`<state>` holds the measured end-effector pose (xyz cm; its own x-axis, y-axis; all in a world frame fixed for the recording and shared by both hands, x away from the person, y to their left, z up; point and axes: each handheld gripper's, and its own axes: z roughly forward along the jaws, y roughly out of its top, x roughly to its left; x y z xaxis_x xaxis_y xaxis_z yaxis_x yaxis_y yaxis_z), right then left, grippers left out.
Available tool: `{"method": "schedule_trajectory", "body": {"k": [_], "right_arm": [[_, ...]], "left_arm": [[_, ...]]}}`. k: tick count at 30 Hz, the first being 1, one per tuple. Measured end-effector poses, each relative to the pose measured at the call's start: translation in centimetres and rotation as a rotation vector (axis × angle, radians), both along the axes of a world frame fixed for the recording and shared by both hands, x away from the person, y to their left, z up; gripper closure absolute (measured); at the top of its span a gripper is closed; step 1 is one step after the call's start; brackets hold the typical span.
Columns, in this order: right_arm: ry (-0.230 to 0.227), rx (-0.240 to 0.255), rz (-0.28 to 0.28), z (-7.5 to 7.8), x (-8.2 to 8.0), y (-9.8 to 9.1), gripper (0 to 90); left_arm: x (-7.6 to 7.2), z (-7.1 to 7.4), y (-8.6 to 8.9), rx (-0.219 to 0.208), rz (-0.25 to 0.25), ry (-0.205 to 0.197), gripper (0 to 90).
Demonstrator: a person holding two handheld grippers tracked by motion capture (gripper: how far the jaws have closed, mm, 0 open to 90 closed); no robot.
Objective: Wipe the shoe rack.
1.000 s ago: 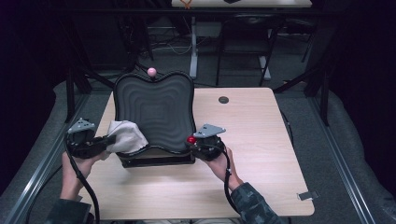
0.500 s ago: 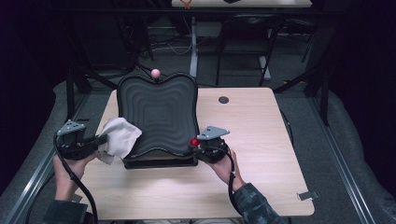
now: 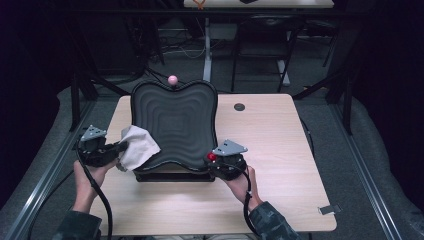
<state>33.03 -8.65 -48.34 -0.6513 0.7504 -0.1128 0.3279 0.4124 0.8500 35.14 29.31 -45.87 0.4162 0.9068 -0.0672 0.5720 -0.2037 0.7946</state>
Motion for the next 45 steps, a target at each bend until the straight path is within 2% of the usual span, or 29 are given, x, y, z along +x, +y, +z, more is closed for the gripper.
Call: {"method": "schedule_trajectory", "body": {"k": [1, 3, 4, 5, 6, 14, 18, 21, 23, 28, 34, 45], "right_arm": [[-0.003, 0.021, 0.020, -0.1, 0.1, 0.1, 47.8], [-0.010, 0.021, 0.023, -0.1, 0.2, 0.1, 49.5], [-0.011, 0.000, 0.005, 0.0, 0.1, 0.2, 52.8], [-0.001, 0.002, 0.014, -0.1, 0.2, 0.2, 58.6], [0.005, 0.017, 0.039, -0.3, 0.3, 0.4, 59.2], [-0.001, -0.007, 0.044, -0.3, 0.4, 0.3, 59.9], [0.001, 0.001, 0.058, -0.3, 0.5, 0.3, 59.9], [0.002, -0.007, 0.060, -0.2, 0.5, 0.2, 59.9], [0.006, -0.009, 0.071, -0.2, 0.6, 0.2, 59.9], [0.001, -0.016, 0.077, -0.2, 0.6, 0.2, 59.9], [0.002, -0.016, 0.082, -0.2, 0.7, 0.1, 59.8], [0.006, -0.027, 0.080, -0.2, 0.6, 0.1, 59.8]], "left_arm": [[0.1, -0.2, 0.0, 0.004, -0.002, 0.010, 84.5], [0.1, -0.4, -0.1, 0.008, -0.010, 0.024, 84.5], [0.0, -0.4, -0.1, 0.012, -0.012, 0.025, 84.5], [0.0, -0.4, -0.1, 0.014, -0.015, 0.028, 84.5], [0.0, -0.4, -0.1, 0.016, -0.015, 0.032, 84.6], [-0.5, -0.5, 0.3, 0.006, -0.004, 0.063, 84.8], [-0.6, -0.7, 0.3, 0.019, 0.002, 0.055, 84.8], [-0.6, -0.6, 0.0, 0.044, 0.009, 0.043, 84.8], [-0.5, -0.6, 0.0, 0.042, 0.016, 0.035, 84.7], [0.4, -0.5, 0.1, 0.030, 0.038, 0.023, 84.6], [1.1, 0.1, -0.1, 0.024, 0.038, 0.004, 84.4], [3.5, 1.4, -1.2, 0.071, 0.044, -0.017, 84.4]]}}
